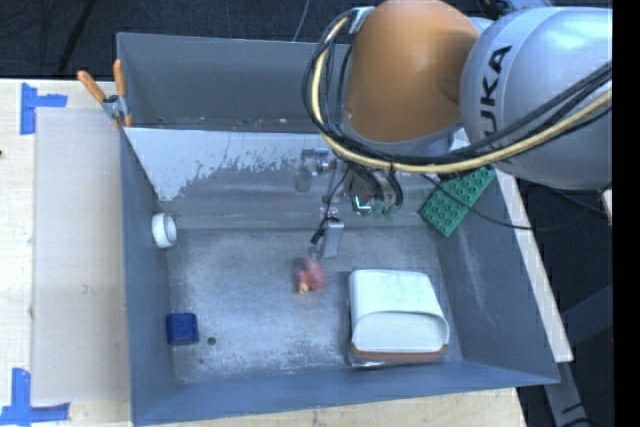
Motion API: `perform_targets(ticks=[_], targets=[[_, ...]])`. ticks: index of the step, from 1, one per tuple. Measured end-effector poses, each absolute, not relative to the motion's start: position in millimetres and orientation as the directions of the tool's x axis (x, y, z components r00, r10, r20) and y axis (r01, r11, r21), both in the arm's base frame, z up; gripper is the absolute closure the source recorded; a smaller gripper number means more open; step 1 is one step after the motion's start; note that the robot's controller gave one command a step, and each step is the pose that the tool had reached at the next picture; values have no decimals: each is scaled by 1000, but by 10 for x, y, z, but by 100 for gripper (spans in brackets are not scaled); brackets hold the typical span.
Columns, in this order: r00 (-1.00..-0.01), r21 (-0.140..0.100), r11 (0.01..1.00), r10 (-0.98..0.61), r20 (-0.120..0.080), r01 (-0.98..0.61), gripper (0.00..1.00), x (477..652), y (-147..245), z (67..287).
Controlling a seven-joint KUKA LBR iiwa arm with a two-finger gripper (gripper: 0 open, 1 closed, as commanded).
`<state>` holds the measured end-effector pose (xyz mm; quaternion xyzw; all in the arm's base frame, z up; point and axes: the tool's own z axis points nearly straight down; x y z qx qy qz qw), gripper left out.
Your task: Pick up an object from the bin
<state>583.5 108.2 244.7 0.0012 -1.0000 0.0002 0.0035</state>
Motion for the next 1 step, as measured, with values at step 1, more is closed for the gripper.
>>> perform_targets(ticks=[1], targets=[[-981,1,981,-193,8,-193,0,5792,513,1175]])
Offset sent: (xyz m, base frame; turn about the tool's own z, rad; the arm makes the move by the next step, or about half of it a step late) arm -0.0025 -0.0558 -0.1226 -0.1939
